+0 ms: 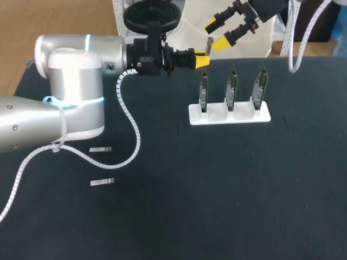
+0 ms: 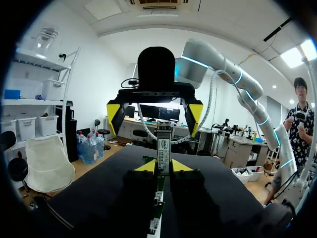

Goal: Pick up the optical module with the left hand, and insert it into the network port with the right hand.

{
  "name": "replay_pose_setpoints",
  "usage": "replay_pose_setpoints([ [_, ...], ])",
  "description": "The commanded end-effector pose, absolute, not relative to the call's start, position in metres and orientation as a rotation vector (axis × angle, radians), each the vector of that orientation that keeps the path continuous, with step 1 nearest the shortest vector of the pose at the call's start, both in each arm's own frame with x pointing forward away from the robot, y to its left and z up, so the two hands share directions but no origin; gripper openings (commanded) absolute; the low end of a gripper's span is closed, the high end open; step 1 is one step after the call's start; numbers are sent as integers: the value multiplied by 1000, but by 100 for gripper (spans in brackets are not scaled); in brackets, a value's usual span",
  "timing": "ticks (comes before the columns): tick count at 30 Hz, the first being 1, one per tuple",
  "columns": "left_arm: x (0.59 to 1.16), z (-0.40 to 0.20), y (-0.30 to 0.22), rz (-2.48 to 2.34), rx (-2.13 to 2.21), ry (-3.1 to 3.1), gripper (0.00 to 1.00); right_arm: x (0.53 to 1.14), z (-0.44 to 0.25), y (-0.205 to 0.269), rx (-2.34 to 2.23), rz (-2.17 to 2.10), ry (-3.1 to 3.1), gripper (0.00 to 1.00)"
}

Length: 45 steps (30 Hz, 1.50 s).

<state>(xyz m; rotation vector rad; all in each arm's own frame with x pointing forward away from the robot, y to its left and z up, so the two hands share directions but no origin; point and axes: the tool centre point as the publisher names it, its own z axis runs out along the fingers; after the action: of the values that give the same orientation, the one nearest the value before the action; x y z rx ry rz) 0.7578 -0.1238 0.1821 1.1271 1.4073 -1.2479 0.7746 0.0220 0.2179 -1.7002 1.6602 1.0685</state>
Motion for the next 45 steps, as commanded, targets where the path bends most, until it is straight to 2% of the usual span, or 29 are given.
replay_pose_setpoints([
  [1, 755, 182, -123, -1242, 1121, 1407, 0, 764, 217, 23, -1688, 1047, 1666, 100],
  [30, 755, 182, -123, -1242, 1121, 1407, 0, 768, 219, 31, -1660, 1036, 1670, 100],
  [31, 755, 182, -123, -1242, 1121, 1407, 0, 768, 219, 31, -1661, 1034, 1670, 41],
  [32, 755, 182, -123, -1242, 1121, 1407, 0, 769, 219, 31, -1658, 1033, 1671, 0],
  [45, 755, 182, -123, -1242, 1121, 1407, 0, 771, 218, 33, -1677, 1023, 1665, 0],
])
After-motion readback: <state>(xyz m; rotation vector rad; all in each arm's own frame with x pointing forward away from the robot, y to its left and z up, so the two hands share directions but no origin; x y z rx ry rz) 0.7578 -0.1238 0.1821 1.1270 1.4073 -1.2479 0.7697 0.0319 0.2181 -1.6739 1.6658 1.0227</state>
